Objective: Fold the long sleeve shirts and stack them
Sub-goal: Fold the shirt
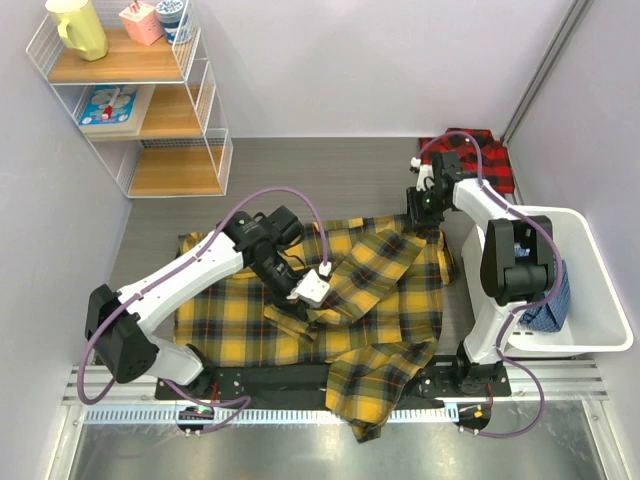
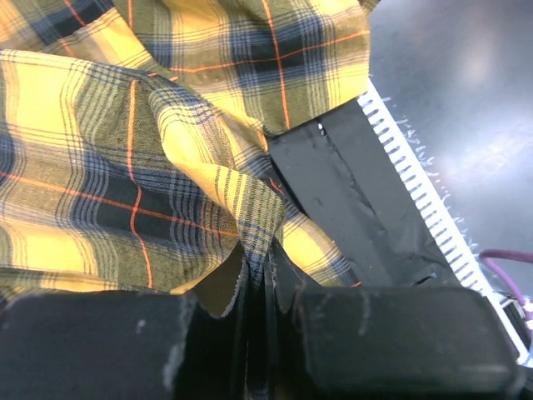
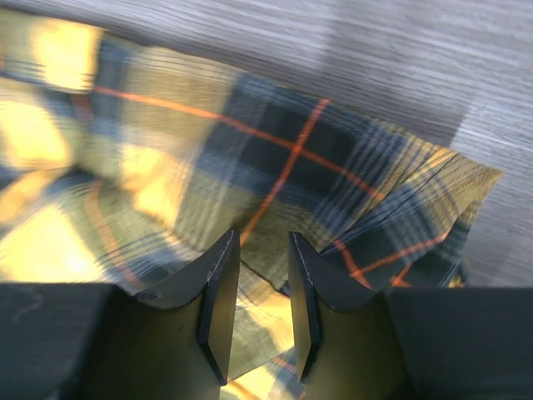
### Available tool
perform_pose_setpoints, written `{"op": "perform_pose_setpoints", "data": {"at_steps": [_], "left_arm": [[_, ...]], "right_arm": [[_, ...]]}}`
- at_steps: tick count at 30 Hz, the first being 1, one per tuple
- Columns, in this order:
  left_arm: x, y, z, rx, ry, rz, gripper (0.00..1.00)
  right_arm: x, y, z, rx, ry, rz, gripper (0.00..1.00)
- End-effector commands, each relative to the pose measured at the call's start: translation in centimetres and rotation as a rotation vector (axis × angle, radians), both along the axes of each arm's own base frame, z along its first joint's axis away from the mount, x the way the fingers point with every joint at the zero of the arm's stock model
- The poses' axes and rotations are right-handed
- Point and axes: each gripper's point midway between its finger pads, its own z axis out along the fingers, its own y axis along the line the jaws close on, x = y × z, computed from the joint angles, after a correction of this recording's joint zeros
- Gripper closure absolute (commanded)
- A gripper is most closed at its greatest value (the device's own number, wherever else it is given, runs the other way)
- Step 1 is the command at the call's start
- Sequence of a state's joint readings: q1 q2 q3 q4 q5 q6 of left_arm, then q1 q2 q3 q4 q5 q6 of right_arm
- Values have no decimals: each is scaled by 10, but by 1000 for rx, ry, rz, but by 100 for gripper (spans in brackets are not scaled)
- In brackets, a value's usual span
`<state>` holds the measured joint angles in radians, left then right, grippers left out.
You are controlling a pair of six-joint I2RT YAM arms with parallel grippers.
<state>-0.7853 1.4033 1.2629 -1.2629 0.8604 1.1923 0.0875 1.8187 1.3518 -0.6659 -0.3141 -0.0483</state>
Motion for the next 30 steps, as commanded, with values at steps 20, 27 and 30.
{"op": "perform_pose_setpoints", "data": {"at_steps": [20, 27, 30], "left_arm": [[200, 2, -54, 11, 520, 930, 55], [214, 49, -24, -83, 265, 1101, 34], [170, 48, -28, -45, 96, 1033, 30]], "right_arm": [[-30, 57, 88, 183, -91, 316, 46], [-70, 99, 94, 327, -70, 406, 39], [-85, 114, 88, 372, -25, 432, 39]]}}
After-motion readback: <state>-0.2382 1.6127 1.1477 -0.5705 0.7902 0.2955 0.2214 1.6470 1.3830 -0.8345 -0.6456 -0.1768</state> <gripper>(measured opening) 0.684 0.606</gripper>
